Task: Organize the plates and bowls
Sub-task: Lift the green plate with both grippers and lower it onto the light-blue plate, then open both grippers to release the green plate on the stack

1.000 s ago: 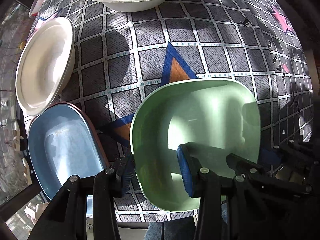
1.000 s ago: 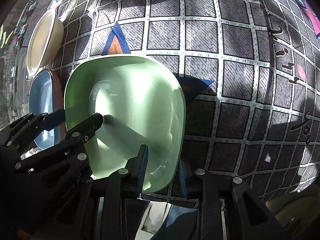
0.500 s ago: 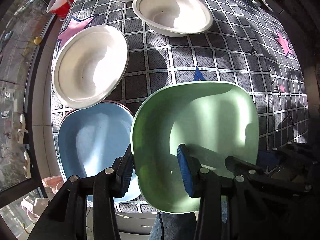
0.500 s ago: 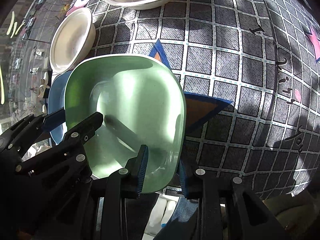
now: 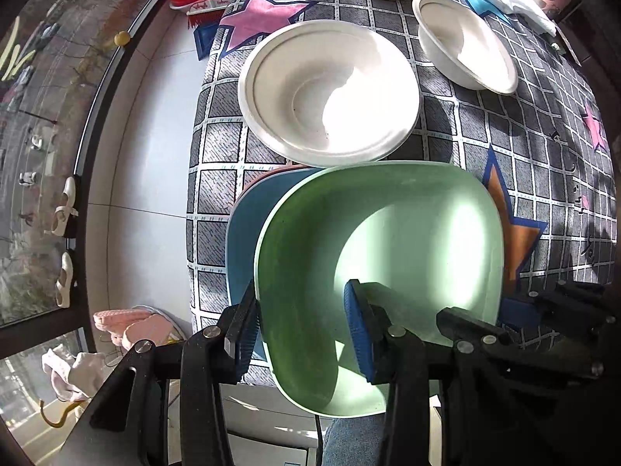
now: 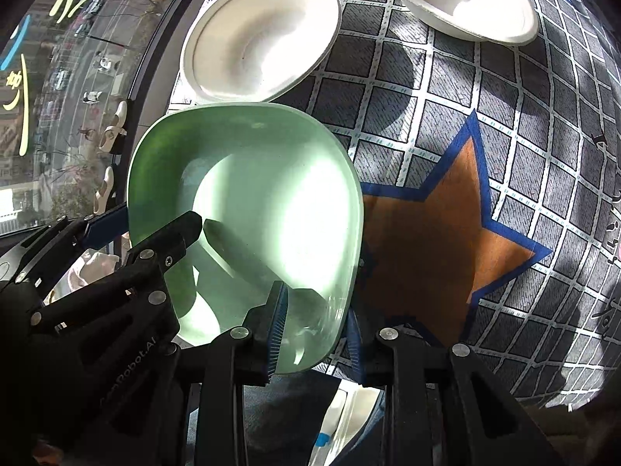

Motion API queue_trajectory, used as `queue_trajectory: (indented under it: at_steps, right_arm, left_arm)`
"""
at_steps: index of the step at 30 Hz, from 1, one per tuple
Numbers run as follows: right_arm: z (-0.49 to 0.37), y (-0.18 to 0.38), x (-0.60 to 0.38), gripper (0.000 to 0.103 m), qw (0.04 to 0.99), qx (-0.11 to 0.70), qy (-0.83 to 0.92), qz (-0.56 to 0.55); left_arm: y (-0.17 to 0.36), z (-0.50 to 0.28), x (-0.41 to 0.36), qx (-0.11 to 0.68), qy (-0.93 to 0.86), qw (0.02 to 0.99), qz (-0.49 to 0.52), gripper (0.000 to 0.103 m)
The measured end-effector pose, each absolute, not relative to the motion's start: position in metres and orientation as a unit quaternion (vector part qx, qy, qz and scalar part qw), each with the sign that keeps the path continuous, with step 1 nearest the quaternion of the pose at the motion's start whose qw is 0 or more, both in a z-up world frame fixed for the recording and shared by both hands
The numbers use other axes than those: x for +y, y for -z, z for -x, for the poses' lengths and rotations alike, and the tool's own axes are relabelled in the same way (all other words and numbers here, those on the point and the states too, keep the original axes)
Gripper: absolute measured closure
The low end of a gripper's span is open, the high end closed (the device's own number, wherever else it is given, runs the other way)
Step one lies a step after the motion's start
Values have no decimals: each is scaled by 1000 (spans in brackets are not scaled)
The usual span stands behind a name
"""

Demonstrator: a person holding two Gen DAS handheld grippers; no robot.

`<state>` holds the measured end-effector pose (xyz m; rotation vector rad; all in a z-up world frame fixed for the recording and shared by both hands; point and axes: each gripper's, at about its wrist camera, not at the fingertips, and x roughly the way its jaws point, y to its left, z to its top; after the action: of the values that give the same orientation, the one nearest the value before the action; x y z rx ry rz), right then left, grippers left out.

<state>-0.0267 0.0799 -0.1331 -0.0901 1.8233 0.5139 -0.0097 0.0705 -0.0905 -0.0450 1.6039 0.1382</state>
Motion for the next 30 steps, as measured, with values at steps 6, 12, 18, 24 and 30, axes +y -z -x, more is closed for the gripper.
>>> queue_trajectory:
  at_steps: [6, 12, 18, 24, 30]
  right_arm:
    - [41, 177, 96, 71, 560, 796, -224, 41]
    - [47, 200, 119, 71, 546, 809, -213, 55]
    - [42, 210, 132, 71, 553, 809, -195, 49]
    - [38, 213, 134, 71, 562, 807, -181, 29]
    - [37, 207, 121, 69, 570, 802, -176, 15]
  left_arm:
    - [114, 13, 93, 734, -71, 675, 29, 58]
    - [133, 9, 102, 748, -66, 658, 49, 58]
    - [134, 0, 104, 740, -58, 668, 46, 58]
    - [132, -8, 105, 730, -51, 680, 38, 56]
    - [129, -9, 116, 726, -71, 684, 31, 35]
